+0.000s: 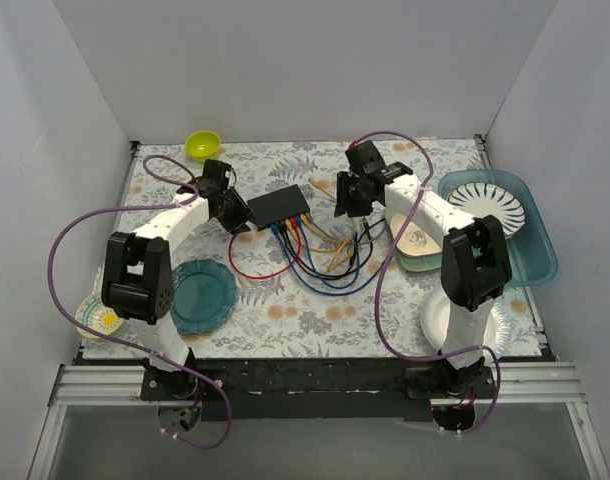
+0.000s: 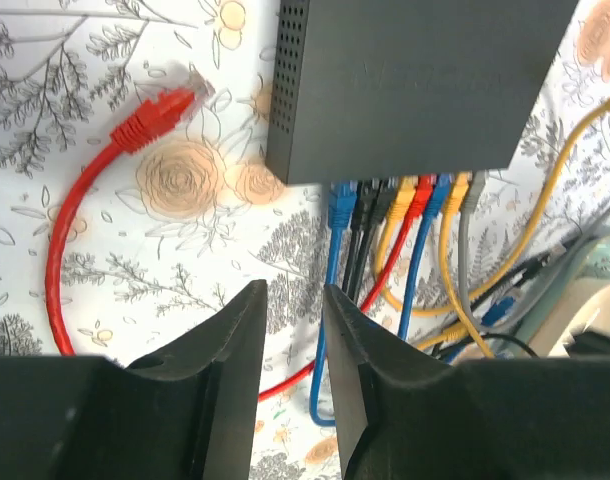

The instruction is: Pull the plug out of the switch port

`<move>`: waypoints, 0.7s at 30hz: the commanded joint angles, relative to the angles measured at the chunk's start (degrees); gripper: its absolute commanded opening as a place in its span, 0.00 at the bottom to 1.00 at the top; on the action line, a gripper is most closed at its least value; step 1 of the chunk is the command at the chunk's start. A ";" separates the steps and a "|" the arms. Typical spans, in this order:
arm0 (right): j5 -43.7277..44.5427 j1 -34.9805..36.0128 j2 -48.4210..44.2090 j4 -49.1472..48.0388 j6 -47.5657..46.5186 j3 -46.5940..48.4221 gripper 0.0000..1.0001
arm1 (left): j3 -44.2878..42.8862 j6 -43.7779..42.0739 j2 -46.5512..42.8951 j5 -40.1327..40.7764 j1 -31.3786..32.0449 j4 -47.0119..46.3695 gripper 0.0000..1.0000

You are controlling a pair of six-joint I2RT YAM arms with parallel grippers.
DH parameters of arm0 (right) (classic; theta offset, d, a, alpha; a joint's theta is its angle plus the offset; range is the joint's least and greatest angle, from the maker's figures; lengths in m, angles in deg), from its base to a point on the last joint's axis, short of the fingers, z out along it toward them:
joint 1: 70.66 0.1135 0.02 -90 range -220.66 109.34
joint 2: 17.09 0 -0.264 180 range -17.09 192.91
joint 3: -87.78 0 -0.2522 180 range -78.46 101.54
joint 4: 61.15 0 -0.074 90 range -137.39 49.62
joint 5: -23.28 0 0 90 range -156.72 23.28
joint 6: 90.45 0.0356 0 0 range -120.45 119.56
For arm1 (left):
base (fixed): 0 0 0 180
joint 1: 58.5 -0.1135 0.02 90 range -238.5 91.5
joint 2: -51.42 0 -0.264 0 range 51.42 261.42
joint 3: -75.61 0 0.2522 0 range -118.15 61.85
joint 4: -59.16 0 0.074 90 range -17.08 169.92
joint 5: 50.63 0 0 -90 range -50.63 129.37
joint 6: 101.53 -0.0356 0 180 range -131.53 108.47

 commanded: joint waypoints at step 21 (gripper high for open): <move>-2.75 23.80 -9.55 -3.30 9.03 -22.36 0.40 | 11.98 -0.04 0.90 -8.36 0.63 -5.33 0.29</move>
